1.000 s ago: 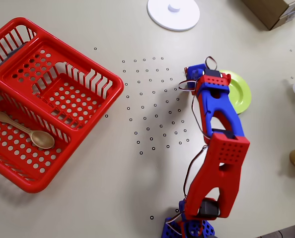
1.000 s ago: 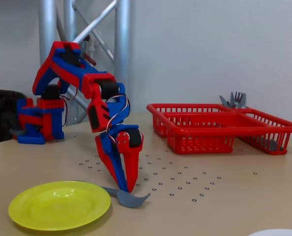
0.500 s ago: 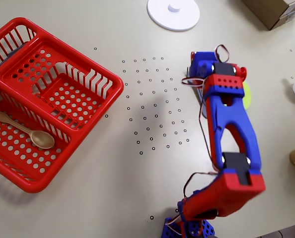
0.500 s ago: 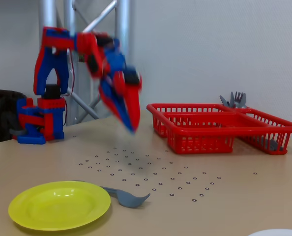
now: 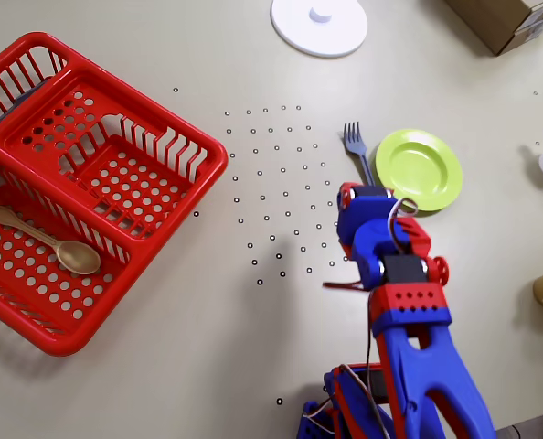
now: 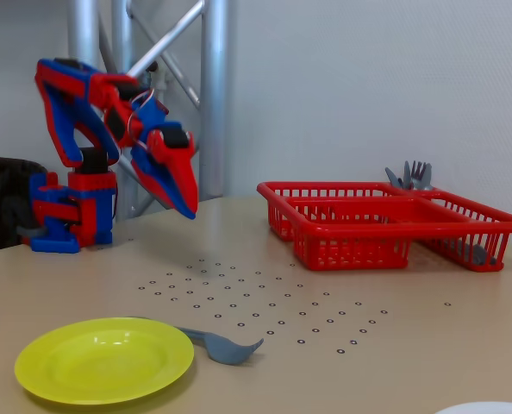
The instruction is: Push the fork on the left side of the plate
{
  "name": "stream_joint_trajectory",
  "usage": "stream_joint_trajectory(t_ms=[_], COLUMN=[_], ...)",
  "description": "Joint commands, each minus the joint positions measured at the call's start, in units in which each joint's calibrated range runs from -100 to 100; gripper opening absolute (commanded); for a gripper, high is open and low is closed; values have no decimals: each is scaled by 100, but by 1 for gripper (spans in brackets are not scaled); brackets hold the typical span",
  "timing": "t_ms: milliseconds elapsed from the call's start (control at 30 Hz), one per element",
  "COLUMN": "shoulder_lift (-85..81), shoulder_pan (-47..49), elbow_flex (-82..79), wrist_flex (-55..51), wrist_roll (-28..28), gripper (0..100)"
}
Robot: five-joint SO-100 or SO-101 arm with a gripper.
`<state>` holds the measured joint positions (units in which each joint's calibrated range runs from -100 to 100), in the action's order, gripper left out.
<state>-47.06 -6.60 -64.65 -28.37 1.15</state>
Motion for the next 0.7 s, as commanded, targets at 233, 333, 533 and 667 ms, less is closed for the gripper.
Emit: stream_joint_trajectory(t_ms=[233,333,533,667], shoulder_lift=[-3485,-3899,-4669,-4880], shoulder_pan=[603,703,796,904], elbow_flex=[-2475,-2855,-3526,-3526], wrist_flex=[716,804,651,16], wrist_roll=[-29,-5,68,112], gripper=[0,0,0,0])
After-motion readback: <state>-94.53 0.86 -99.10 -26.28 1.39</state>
